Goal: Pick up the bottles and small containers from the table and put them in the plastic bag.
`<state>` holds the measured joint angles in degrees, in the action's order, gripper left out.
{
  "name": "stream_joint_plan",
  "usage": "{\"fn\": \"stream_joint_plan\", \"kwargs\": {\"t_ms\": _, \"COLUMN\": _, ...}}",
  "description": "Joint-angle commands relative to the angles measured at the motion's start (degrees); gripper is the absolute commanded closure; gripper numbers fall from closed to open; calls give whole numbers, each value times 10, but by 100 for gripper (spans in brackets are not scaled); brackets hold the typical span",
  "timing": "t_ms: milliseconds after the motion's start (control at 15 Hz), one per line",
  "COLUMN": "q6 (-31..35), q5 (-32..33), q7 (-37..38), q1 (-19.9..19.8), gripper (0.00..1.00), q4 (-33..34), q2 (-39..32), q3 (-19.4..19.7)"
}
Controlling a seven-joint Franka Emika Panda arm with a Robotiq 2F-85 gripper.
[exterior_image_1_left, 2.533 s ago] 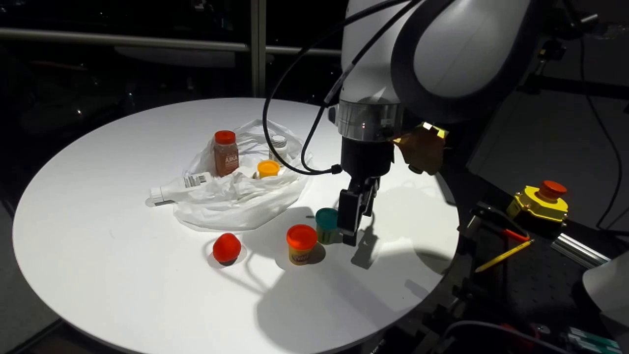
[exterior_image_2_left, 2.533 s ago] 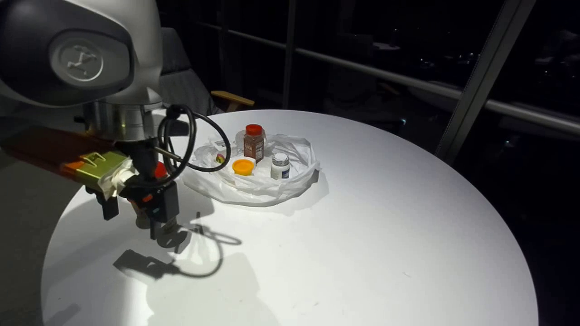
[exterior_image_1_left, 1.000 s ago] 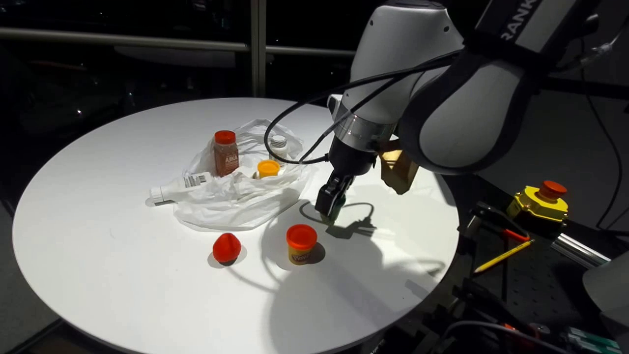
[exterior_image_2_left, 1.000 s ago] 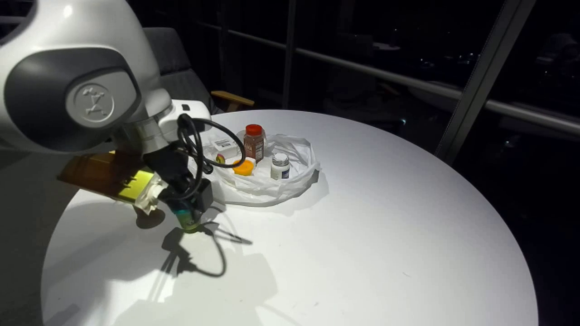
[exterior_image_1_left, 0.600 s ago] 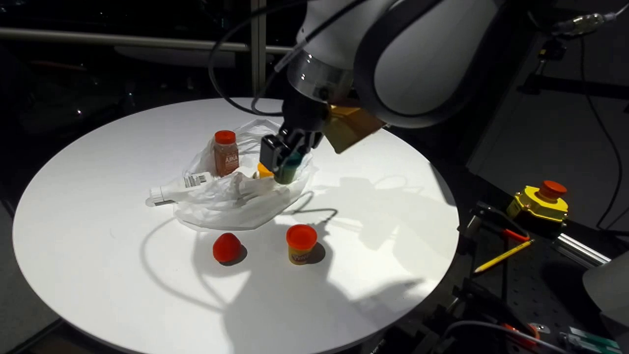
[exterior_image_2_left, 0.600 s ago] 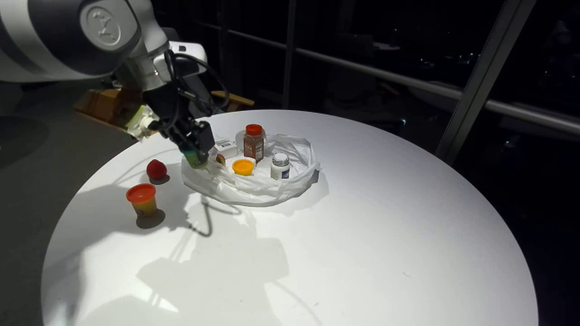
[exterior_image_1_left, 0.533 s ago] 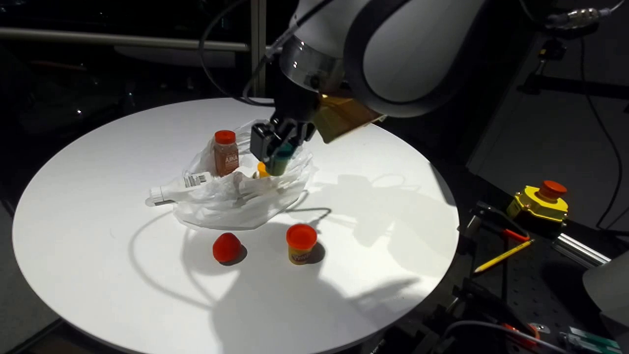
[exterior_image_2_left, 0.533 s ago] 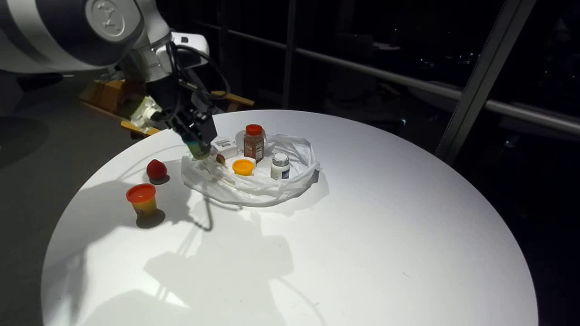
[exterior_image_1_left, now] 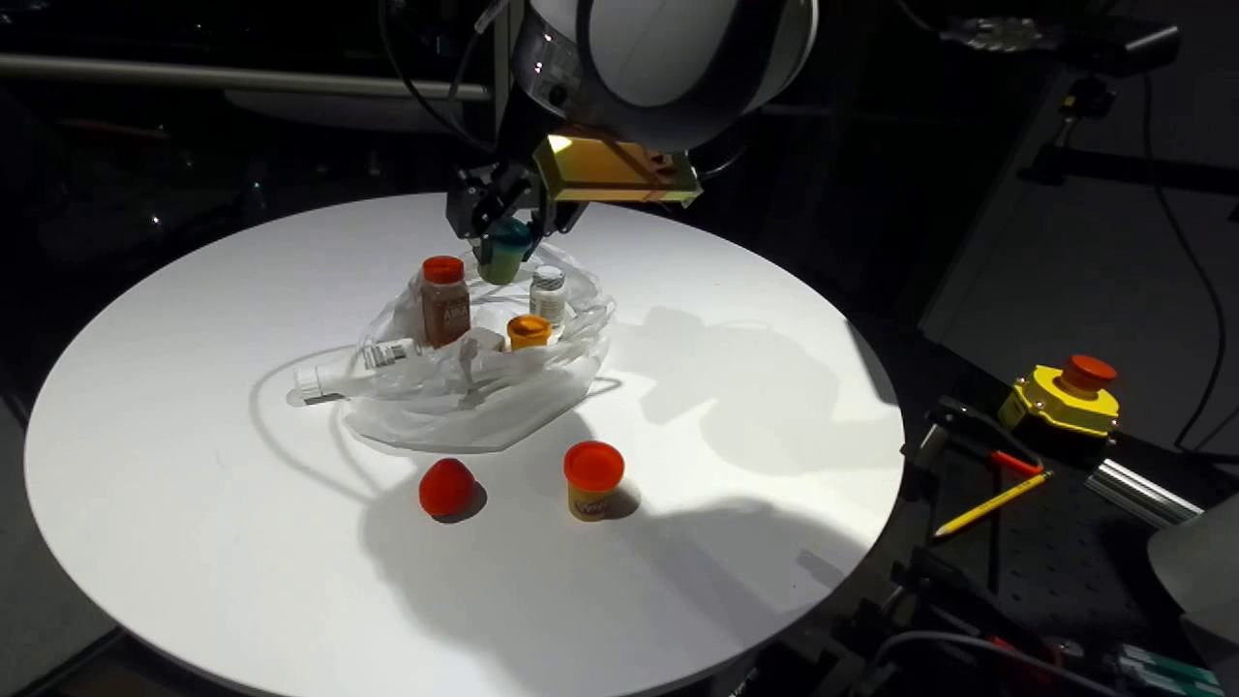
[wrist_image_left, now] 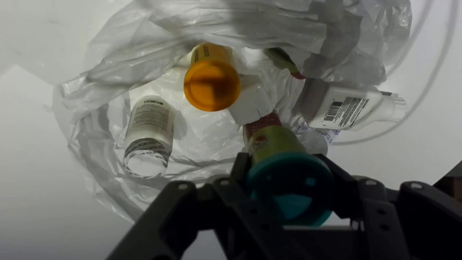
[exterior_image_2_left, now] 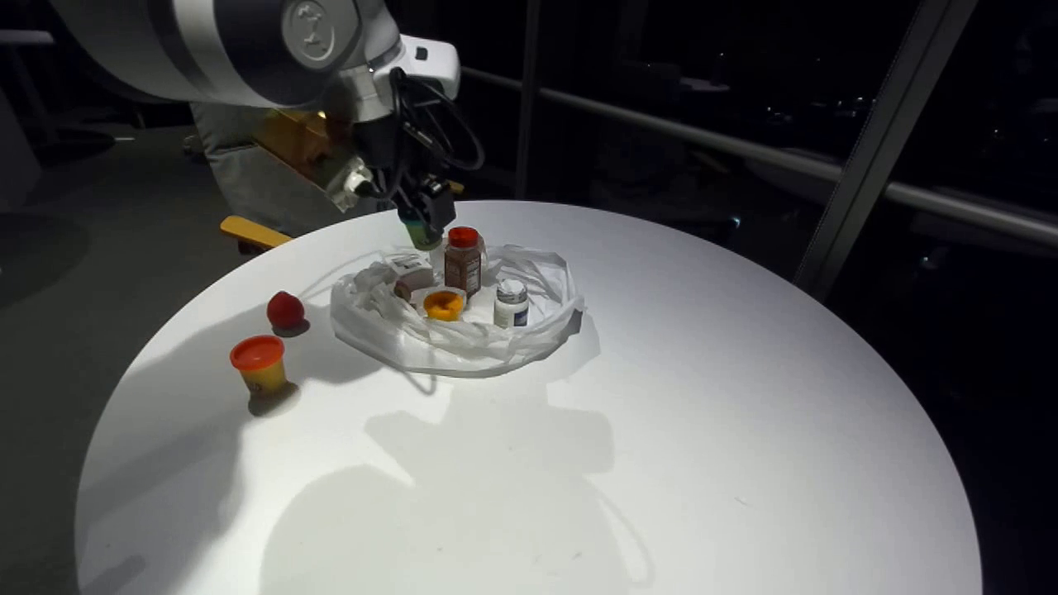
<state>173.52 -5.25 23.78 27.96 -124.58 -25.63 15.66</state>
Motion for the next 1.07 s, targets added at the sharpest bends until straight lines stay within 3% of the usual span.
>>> {"fn": "stream_joint_plan", "kwargs": {"t_ms": 0, "q6": -7, "q5": -30, "q7": -24, "q1": -115, "gripper": 77, "q4": 68, "q2": -56, "q3": -92}}
{"fn": "stream_joint_plan", "kwargs": {"t_ms": 133, "q6": -9, "q5": -36, "q7": -31, "q1": -156, "gripper": 77, "q4": 87, "q2": -75, "q3": -122}}
{"fn": "stream_joint_plan", "kwargs": {"t_ms": 200, "q6": -7, "q5": -37, "q7": -34, "q1": -173, "gripper": 29, "q4": 101, "q2": -88, "q3": -132}}
{"fn": "stream_joint_plan", "kwargs": {"t_ms": 333, "q6": 0, "q5": -42, "q7": -41, "q1": -196, "gripper": 21, "q4": 100, "q2": -86, "q3": -151}}
{"fn": "stream_joint_plan", "kwargs": {"t_ms": 533, "q6": 25, "q5": -46, "q7": -52, "q1": -217, "gripper": 0, "q4": 85, "q2": -68, "q3": -173}}
{"fn": "stream_joint_plan", "kwargs": {"t_ms": 867, "q6": 87, "q5": -48, "q7": -75, "q1": -232, "gripper": 0, "q4": 10, "q2": 1, "q3": -211}}
{"fn": "stream_joint_plan", "kwargs": {"t_ms": 1000, "q6": 37, "q5": -39, "q7": -50, "q1": -174, "gripper": 0, "q4": -37, "q2": 50, "q3": -153}}
